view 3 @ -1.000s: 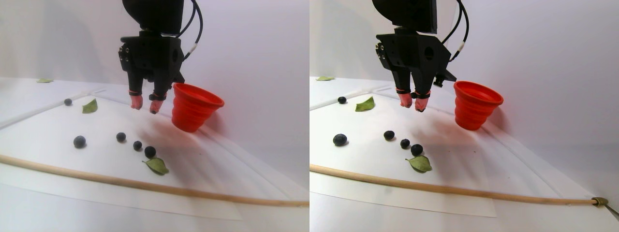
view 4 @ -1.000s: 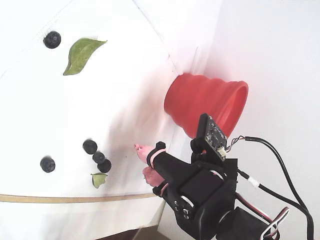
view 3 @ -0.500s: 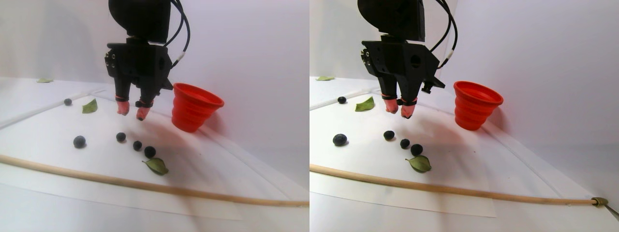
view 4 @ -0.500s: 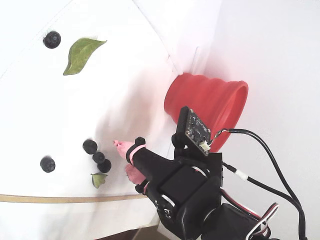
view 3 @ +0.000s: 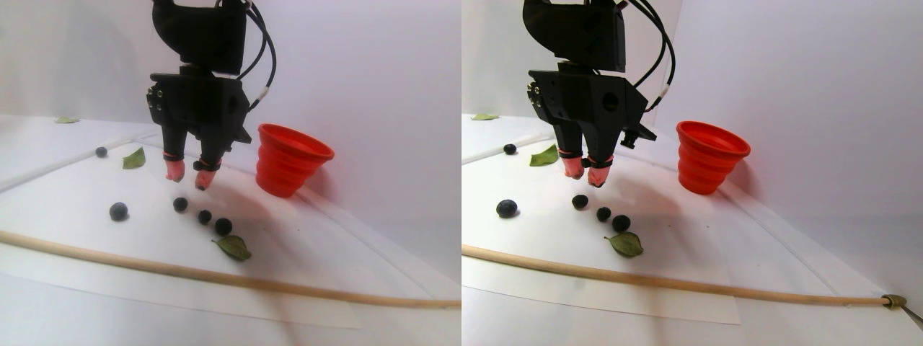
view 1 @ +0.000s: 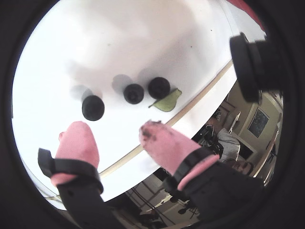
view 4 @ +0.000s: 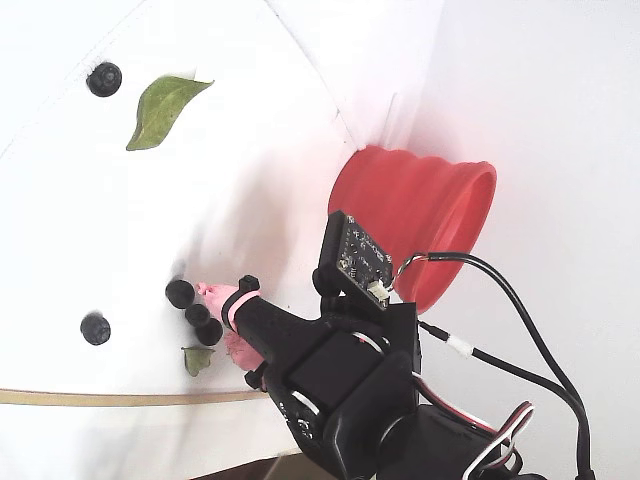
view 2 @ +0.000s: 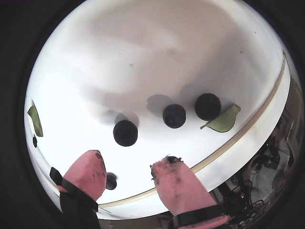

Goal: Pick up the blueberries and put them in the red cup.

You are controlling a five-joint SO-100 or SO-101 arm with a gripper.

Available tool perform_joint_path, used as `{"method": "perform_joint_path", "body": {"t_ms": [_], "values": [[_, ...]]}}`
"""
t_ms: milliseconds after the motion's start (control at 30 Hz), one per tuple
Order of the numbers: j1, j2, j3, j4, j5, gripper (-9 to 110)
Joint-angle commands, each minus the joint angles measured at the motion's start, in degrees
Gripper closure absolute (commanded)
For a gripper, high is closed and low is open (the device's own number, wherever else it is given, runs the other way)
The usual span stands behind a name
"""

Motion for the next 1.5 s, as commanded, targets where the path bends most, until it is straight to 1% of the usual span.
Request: {"method": "perform_joint_path", "body": {"t_ms": [0, 1467], "values": [[0.26, -0.09, -0.53, -1.49, 0.09, 82], [-2.20, -9.23, -5.89, -6.77, 2.37, 82]]}}
